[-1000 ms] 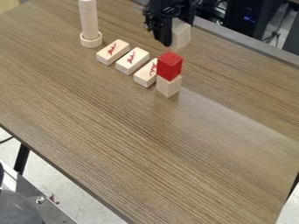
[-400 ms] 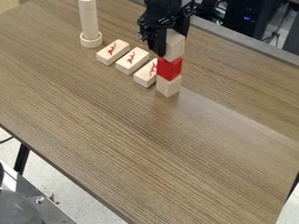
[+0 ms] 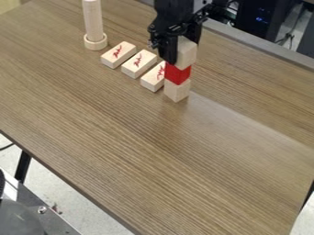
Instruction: Put the square block on top of the red block
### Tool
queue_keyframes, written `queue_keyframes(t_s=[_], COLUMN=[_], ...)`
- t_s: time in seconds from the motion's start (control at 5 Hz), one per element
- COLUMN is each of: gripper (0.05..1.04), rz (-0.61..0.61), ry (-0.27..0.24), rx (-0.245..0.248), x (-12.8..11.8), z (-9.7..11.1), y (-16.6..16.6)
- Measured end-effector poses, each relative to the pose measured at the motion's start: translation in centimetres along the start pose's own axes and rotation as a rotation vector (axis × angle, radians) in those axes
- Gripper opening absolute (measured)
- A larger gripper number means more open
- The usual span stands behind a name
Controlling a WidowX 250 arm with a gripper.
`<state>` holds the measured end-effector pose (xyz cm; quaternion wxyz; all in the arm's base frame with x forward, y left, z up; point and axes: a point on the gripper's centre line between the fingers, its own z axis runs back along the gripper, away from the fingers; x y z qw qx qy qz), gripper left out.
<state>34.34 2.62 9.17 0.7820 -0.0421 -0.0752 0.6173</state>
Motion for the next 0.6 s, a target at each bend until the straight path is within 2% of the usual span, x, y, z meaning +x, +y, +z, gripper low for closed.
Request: queue_keyframes(t_s=[0.2,0.4,0.6], gripper=[0.664,0.946,1.004], rz=[0.004,0.016,0.01], ry=[-0.002,-0.005,-0.01], rx=[0.002,0.033,0.039], x=[-0.08,0.1,0.03], z=[-0.19,-0.52,-0.56], y=[-0.26,-0.23,-0.19])
